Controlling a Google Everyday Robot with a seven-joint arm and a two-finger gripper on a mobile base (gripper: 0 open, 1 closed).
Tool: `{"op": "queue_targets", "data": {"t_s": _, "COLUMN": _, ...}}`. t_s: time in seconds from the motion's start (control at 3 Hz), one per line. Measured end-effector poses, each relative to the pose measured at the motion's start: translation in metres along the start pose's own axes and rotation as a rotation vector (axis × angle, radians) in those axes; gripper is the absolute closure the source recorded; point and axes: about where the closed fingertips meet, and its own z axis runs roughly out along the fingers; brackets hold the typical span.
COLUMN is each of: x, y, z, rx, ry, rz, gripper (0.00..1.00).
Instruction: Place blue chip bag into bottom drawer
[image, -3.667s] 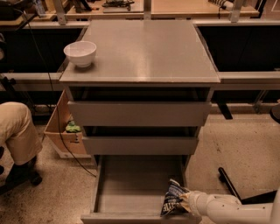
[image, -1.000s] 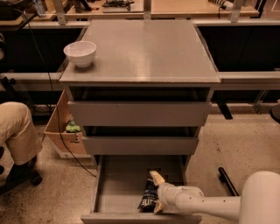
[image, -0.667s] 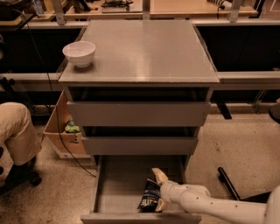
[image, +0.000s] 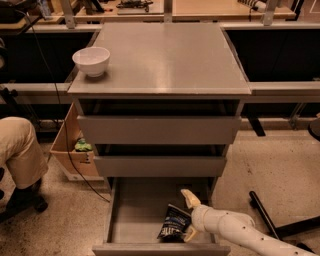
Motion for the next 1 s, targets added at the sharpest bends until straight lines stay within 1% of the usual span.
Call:
{"op": "queue_targets", "data": {"t_s": 0.33, "x": 0.020, "y": 0.003, "z": -0.020, "rx": 0.047, "ry": 0.039, "rz": 0.050, "gripper": 0.00}}
{"op": "queue_targets", "data": {"t_s": 0.67, "x": 0.057, "y": -0.009, "z": -0.067, "rx": 0.129, "ry": 0.135, "rz": 0.082, "gripper": 0.00}}
{"op": "queue_targets", "data": {"t_s": 1.0, "x": 0.115, "y": -0.025, "z": -0.160, "rx": 0.254, "ry": 0.302, "rz": 0.074, "gripper": 0.00}}
